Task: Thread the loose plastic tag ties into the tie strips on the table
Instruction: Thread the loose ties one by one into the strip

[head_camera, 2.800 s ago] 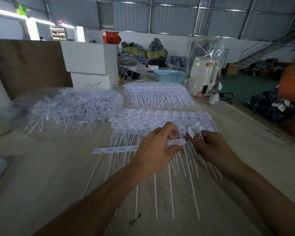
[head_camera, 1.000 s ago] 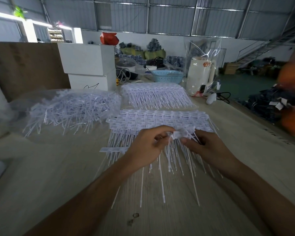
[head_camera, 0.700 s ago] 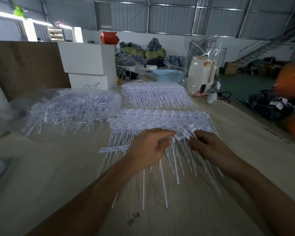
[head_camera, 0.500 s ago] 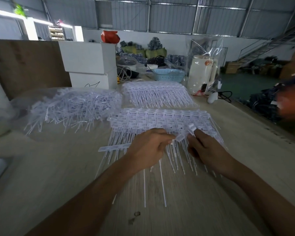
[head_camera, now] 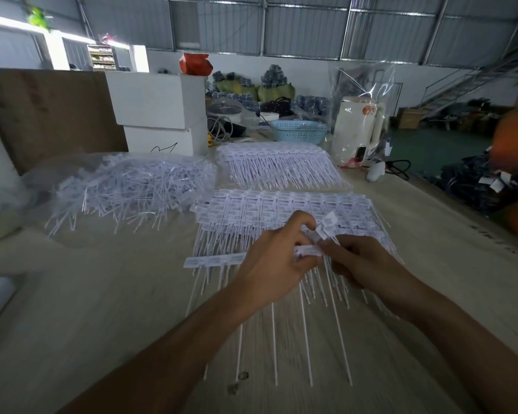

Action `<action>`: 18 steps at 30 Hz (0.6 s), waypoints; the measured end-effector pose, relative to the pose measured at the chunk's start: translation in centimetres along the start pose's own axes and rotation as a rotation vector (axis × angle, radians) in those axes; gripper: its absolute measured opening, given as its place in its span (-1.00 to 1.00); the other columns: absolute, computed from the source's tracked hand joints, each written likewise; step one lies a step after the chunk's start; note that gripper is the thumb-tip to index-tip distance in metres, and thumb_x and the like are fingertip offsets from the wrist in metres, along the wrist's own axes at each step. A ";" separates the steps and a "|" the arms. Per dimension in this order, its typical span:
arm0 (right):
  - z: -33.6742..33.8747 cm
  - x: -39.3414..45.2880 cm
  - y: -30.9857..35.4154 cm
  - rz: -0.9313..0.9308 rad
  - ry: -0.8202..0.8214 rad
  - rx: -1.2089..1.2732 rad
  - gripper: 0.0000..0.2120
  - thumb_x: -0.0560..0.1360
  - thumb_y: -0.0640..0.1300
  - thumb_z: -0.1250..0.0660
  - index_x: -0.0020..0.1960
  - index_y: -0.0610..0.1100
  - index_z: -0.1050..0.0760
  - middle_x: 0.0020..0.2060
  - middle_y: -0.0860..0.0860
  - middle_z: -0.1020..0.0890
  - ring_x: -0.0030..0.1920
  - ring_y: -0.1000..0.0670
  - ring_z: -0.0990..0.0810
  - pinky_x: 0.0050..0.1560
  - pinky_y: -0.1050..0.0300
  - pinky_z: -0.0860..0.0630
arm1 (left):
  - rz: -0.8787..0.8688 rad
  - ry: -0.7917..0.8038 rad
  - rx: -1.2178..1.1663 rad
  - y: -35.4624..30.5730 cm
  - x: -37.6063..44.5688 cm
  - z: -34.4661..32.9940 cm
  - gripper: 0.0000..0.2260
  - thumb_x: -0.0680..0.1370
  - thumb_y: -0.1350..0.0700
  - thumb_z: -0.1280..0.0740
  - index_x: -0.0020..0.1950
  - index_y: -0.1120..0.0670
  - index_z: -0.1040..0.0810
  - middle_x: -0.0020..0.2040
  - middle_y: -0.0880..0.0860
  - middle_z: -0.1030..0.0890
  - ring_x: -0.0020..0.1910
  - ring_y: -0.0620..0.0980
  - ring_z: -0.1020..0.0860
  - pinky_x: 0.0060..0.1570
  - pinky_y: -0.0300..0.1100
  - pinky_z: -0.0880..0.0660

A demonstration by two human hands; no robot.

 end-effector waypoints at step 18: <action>0.8 0.0 0.2 0.031 -0.063 -0.020 -0.72 0.61 -0.03 -0.32 -0.21 -0.16 -0.58 -0.54 0.16 -0.40 -0.54 0.21 -0.32 -0.46 0.37 -0.25 | -0.103 0.159 0.342 0.6 -0.3 0.3 -0.68 0.63 -0.09 -0.28 0.36 -0.05 -0.51 0.19 -0.03 -0.64 0.12 0.05 -0.60 0.01 -0.03 -0.55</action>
Point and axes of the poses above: each hand's wrist, its own x-axis towards the middle knuckle, its own z-axis out of the back of the hand, y = z × x, the point moved 10 cm from there along x, towards the middle knuckle
